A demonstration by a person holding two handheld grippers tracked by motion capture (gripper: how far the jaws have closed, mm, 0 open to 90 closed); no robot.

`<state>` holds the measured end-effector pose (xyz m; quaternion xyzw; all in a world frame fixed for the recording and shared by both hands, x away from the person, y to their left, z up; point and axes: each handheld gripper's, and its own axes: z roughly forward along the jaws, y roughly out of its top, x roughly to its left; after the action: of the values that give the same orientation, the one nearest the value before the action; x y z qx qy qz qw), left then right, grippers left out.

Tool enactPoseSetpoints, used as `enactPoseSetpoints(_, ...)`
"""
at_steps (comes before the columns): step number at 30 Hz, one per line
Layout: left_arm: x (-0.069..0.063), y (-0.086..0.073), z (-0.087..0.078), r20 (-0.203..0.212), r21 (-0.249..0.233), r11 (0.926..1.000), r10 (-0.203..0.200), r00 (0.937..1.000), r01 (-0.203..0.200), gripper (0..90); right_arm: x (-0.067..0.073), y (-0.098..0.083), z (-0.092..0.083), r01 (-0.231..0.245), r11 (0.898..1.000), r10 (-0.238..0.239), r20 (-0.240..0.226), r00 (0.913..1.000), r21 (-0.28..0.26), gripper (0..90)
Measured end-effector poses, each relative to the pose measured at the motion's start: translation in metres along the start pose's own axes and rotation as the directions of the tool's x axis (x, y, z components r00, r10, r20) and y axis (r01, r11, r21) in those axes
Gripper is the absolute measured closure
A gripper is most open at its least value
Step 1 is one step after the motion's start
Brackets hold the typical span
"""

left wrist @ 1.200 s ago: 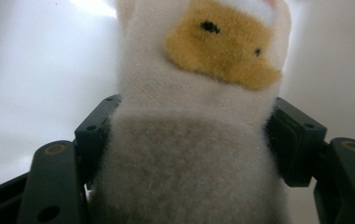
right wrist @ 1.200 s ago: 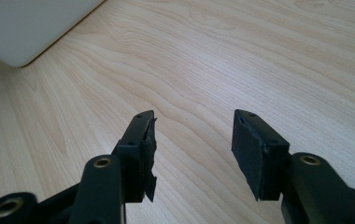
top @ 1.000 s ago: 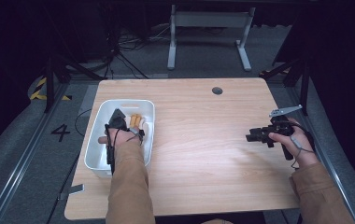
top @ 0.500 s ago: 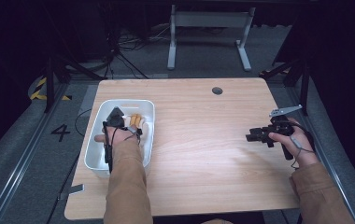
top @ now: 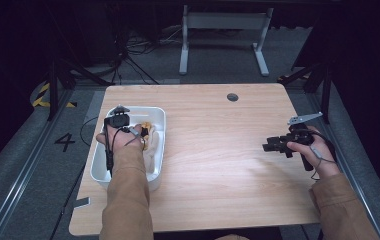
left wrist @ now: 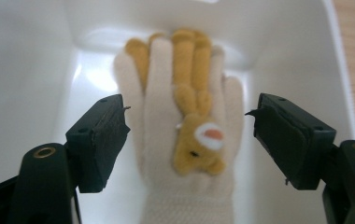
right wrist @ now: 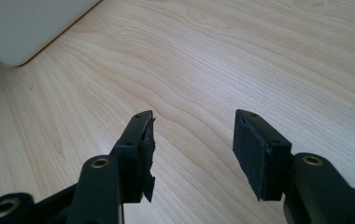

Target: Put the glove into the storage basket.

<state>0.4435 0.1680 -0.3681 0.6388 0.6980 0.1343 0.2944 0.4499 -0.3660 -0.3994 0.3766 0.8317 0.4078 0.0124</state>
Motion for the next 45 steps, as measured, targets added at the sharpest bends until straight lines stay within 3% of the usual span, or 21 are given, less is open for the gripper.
enactPoseSetpoints(2,0.000,0.001,-0.004,0.055,-0.042,0.9991,-0.001,0.9985,0.003,28.7,0.000,0.000,0.000,0.001,1.000,-0.001,0.002,1.0000,0.001,49.7)
enactPoseSetpoints(5,-0.004,0.003,-0.011,0.074,-0.081,0.9961,0.043,0.9963,-0.037,29.2,0.000,0.000,-0.001,0.000,1.000,0.000,0.003,1.0000,-0.002,49.6)
enactPoseSetpoints(11,-0.017,0.004,-0.024,0.174,-0.146,0.9861,0.105,0.9792,-0.080,29.1,0.000,-0.001,-0.001,0.001,1.000,-0.001,0.005,1.0000,-0.001,49.5)
enactPoseSetpoints(13,-0.022,0.003,-0.028,0.202,-0.161,0.9803,0.146,0.9683,-0.114,28.8,-0.001,-0.001,-0.002,0.007,1.000,-0.007,0.005,1.0000,-0.003,49.6)
enactPoseSetpoints(15,-0.028,0.000,-0.032,0.232,-0.190,0.9684,0.204,0.9509,-0.161,28.7,-0.001,-0.001,-0.003,0.010,1.000,-0.010,0.007,0.9999,-0.006,49.7)
enactPoseSetpoints(17,-0.032,-0.001,-0.034,0.248,-0.202,0.9627,0.228,0.9415,-0.179,28.3,-0.001,-0.001,-0.003,0.015,1.000,-0.015,0.010,0.9998,-0.007,49.7)
enactPoseSetpoints(19,-0.036,-0.002,-0.036,0.266,-0.222,0.9534,0.261,0.9280,-0.205,28.1,-0.001,-0.002,-0.002,0.016,1.000,-0.016,0.009,0.9998,-0.003,49.7)
enactPoseSetpoints(22,-0.041,-0.003,-0.038,0.305,-0.275,0.9336,0.312,0.9000,-0.230,27.3,-0.001,-0.002,-0.002,0.018,1.000,-0.018,0.011,0.9998,-0.001,49.7)
enactPoseSetpoints(23,-0.042,-0.003,-0.039,0.329,-0.313,0.9182,0.345,0.8790,-0.243,27.4,-0.001,-0.002,-0.002,0.019,1.000,-0.019,0.011,0.9998,0.000,49.7)
enactPoseSetpoints(27,-0.044,-0.003,-0.038,0.360,-0.358,0.8870,0.420,0.8332,-0.292,28.1,0.000,-0.001,-0.002,0.025,1.000,-0.025,0.009,0.9996,-0.001,49.7)
enactPoseSetpoints(28,-0.046,-0.004,-0.038,0.373,-0.365,0.8787,0.441,0.8165,-0.307,28.1,0.000,-0.001,-0.002,0.027,1.000,-0.027,0.010,0.9996,-0.001,49.7)
enactPoseSetpoints(30,-0.048,-0.005,-0.037,0.385,-0.373,0.8714,0.458,0.8013,-0.319,28.1,0.000,-0.002,-0.002,0.027,1.000,-0.027,0.013,0.9996,-0.001,49.7)
enactPoseSetpoints(32,-0.051,-0.005,-0.037,0.413,-0.380,0.8666,0.472,0.7791,-0.323,27.6,-0.001,-0.002,-0.003,0.028,1.000,-0.028,0.012,0.9995,0.000,49.7)
enactPoseSetpoints(33,-0.053,-0.005,-0.037,0.416,-0.383,0.8629,0.480,0.7724,-0.329,26.8,-0.001,-0.002,-0.003,0.028,1.000,-0.028,0.013,0.9995,-0.001,49.7)
enactPoseSetpoints(35,-0.059,-0.007,-0.037,0.417,-0.394,0.8477,0.509,0.7533,-0.355,25.7,0.000,-0.002,-0.003,0.030,1.000,-0.029,0.011,0.9995,-0.005,49.6)
enactPoseSetpoints(36,-0.062,-0.008,-0.037,0.426,-0.395,0.8455,0.515,0.7439,-0.360,25.7,0.000,-0.002,-0.003,0.029,1.000,-0.029,0.011,0.9995,-0.006,49.7)
enactPoseSetpoints(39,-0.072,-0.012,-0.035,0.442,-0.391,0.8373,0.535,0.7201,-0.383,25.1,0.000,-0.002,-0.004,0.034,0.999,-0.033,0.016,0.9993,-0.010,49.7)
enactPoseSetpoints(42,-0.084,-0.015,-0.029,0.444,-0.384,0.8261,0.557,0.7021,-0.412,24.6,0.000,-0.002,-0.004,0.035,0.999,-0.034,0.018,0.9992,-0.009,49.8)
enactPoseSetpoints(43,-0.088,-0.015,-0.027,0.452,-0.385,0.8207,0.566,0.6893,-0.422,24.6,0.000,-0.002,-0.004,0.036,0.999,-0.036,0.022,0.9991,-0.010,50.0)
enactPoseSetpoints(44,-0.094,-0.015,-0.025,0.466,-0.389,0.8126,0.580,0.6685,-0.434,24.6,0.000,-0.002,-0.003,0.040,0.999,-0.039,0.022,0.9990,-0.010,50.0)
enactPoseSetpoints(45,-0.098,-0.016,-0.024,0.473,-0.394,0.8059,0.590,0.6542,-0.442,24.7,0.001,-0.002,-0.003,0.049,0.999,-0.048,0.028,0.9984,-0.008,50.1)
